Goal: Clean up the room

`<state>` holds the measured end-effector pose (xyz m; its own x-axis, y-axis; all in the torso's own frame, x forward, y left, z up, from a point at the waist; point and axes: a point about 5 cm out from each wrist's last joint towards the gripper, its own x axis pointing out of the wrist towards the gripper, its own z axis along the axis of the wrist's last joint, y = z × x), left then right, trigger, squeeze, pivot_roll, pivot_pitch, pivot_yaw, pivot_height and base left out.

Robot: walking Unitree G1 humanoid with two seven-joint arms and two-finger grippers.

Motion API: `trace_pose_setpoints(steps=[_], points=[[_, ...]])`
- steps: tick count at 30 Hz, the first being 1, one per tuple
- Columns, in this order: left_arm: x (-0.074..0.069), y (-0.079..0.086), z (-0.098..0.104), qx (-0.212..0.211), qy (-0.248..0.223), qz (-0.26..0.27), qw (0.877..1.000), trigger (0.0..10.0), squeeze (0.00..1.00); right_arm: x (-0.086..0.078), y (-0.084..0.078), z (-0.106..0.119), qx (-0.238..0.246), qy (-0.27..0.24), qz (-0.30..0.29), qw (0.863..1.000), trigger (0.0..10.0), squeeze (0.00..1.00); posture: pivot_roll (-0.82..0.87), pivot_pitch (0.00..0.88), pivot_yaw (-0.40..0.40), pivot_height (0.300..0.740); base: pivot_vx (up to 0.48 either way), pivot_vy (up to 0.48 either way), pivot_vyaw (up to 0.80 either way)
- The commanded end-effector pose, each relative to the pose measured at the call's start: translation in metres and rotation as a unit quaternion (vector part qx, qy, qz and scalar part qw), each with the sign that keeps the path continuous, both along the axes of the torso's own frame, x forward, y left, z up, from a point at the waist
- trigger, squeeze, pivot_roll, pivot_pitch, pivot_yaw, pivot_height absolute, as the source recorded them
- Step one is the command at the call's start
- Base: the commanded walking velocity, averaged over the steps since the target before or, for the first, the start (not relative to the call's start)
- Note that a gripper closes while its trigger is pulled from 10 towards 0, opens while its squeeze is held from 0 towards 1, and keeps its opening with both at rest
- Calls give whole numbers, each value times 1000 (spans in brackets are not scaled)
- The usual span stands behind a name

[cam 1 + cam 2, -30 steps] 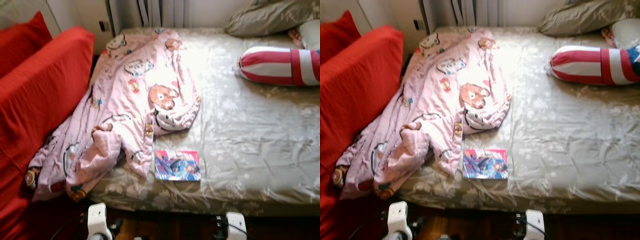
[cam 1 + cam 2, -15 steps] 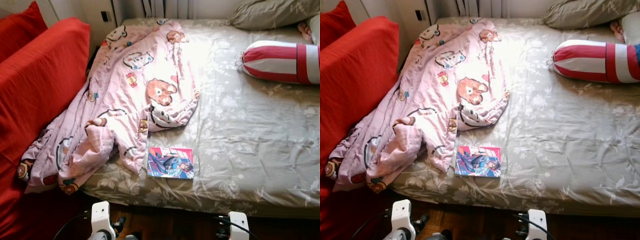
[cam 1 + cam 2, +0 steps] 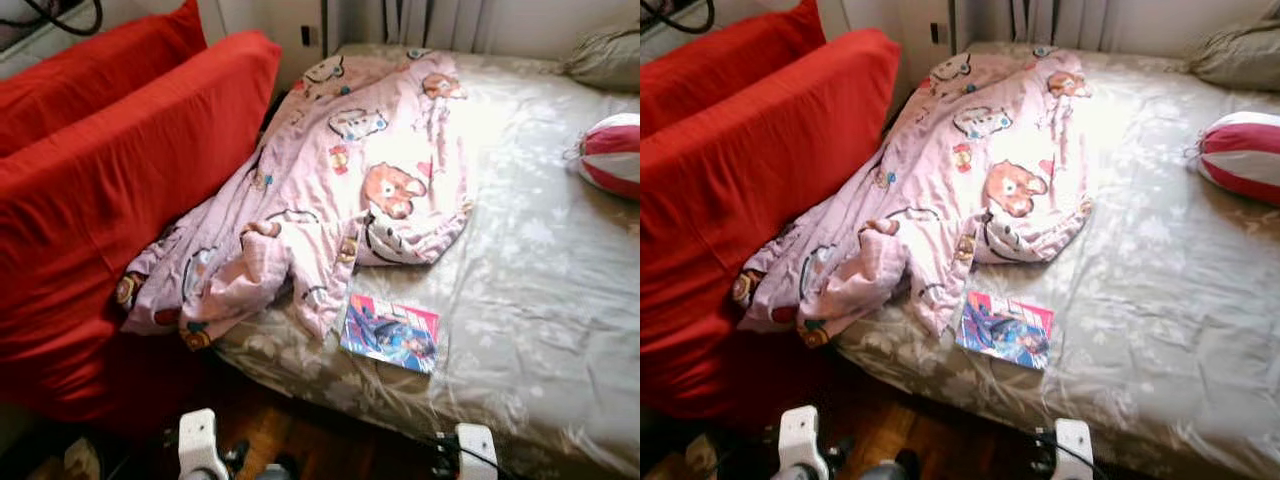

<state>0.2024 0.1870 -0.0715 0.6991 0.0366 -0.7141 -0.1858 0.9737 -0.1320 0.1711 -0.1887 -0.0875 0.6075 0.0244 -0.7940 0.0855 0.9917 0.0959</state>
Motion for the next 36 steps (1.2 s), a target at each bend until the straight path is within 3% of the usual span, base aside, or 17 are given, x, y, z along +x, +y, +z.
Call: trace_pose_setpoints(steps=[1,23,36], points=[[-5,3,-3,2,13,1,1000,10000,0,-7,2,-4,8,13,-6,1000,10000,0,62,183,10,740,0,0,0],[-4,-2,-2,0,7,-7,1000,10000,0,-5,3,-2,10,0,5,1000,10000,0,53,167,4,740,0,0,132],[-5,-5,-3,-3,7,-9,1000,10000,0,-6,2,-2,8,-1,11,1000,10000,0,49,150,0,740,222,0,0]])
